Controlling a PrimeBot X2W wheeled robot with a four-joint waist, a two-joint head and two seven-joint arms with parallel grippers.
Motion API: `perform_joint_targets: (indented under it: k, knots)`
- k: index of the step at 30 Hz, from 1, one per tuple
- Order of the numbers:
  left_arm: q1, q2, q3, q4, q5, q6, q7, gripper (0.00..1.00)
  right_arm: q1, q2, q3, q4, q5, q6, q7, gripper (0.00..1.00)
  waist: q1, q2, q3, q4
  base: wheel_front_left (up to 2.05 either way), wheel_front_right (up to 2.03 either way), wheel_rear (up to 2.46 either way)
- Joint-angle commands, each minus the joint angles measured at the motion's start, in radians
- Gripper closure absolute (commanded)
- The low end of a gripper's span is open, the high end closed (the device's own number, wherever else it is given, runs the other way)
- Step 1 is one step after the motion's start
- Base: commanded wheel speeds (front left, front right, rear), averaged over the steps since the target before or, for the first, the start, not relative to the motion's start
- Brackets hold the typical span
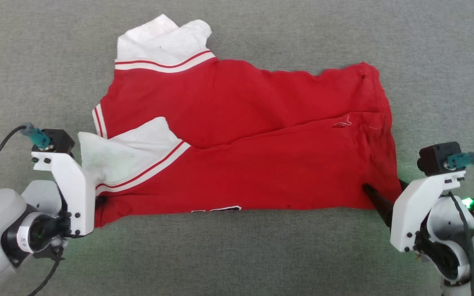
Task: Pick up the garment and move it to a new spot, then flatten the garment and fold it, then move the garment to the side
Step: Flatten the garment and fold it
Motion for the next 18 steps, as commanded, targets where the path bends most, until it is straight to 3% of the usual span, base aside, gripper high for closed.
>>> perform_joint_targets:
  k: [1, 3, 4, 5, 6, 12, 18]
  knots:
    - [0.032, -0.04, -0.034, -0.001, 0.001, -0.011, 0.008, 1.0, 0.0, 0.005, 0.007, 0.036, 0.003, 0.0, 0.022, 0.0, 0.0, 0.0, 0.001, 0.005, 0.0, 0.0, 0.0]
    - [0.031, -0.051, -0.036, 0.002, 0.002, -0.016, 0.007, 1.0, -0.005, -0.007, 0.027, 0.081, -0.008, 0.0, 0.061, 0.0, 0.0, 0.0, 0.003, 0.013, 0.0, 0.0, 0.0]
    - [0.03, -0.055, -0.036, 0.006, 0.003, -0.019, 0.006, 1.0, -0.002, -0.01, 0.04, 0.104, 0.001, 0.0, 0.087, 0.25, 0.0, 0.0, 0.002, 0.016, 0.0, 0.0, 0.0]
    - [0.032, -0.061, -0.035, 0.009, -0.001, -0.019, 0.005, 1.0, -0.004, -0.012, 0.055, 0.121, 0.011, 0.0, 0.101, 0.69, 0.0, 0.0, 0.002, 0.018, 0.0, 0.0, 0.0]
    - [0.031, -0.064, -0.036, 0.012, 0.0, -0.021, 0.005, 1.0, -0.007, -0.023, 0.062, 0.133, 0.007, 0.0, 0.115, 1.0, 0.0, 0.0, 0.002, 0.02, 0.0, 0.0, 0.0]
    - [0.032, -0.042, -0.032, 0.017, -0.003, -0.022, 0.011, 1.0, -0.008, -0.062, 0.069, 0.08, 0.056, 0.0, 0.181, 1.0, 0.0, 0.0, -0.007, 0.024, 0.0, 0.0, 0.0]
    - [0.03, 0.045, -0.015, -0.08, -0.015, 0.035, 0.045, 1.0, 0.02, -0.102, 0.036, -0.073, 0.104, 0.0, 0.266, 1.0, 0.0, 0.0, -0.018, 0.023, 0.0, 0.0, 0.0]
